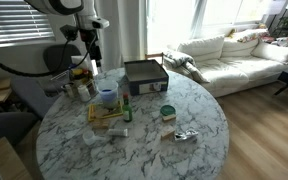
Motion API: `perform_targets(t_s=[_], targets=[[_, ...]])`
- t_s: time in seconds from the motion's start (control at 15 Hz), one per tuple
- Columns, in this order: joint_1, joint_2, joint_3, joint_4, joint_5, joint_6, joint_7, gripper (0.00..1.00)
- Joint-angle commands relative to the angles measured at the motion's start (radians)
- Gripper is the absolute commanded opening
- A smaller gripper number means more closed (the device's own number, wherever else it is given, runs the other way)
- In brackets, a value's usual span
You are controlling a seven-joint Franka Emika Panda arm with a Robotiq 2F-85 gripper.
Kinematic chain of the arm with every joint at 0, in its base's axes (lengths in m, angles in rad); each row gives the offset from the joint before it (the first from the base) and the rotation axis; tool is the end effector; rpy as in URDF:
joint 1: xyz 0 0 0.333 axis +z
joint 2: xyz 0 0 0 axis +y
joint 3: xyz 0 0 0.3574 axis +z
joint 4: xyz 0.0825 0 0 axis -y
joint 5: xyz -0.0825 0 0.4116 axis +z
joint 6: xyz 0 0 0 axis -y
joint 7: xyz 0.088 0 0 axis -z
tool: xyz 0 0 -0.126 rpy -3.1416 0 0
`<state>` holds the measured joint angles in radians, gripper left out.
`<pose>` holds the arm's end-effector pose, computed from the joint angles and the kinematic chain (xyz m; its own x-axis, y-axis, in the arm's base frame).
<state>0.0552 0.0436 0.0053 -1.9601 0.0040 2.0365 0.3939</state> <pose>0.5972 0.0364 0.4656 0.9439 -0.3290 0.0288 -0.3286 -0.9443 -0.0161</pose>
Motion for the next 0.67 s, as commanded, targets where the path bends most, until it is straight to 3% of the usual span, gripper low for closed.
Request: perform_targets(t_s=[0.0,0.6], targets=[[0.004,-0.055,0.018,-0.002,-0.037,-0.081,0.033,1.00],[-0.002,-0.068,0.035,0.007,-0.048,-0.085,0.026,1.00]])
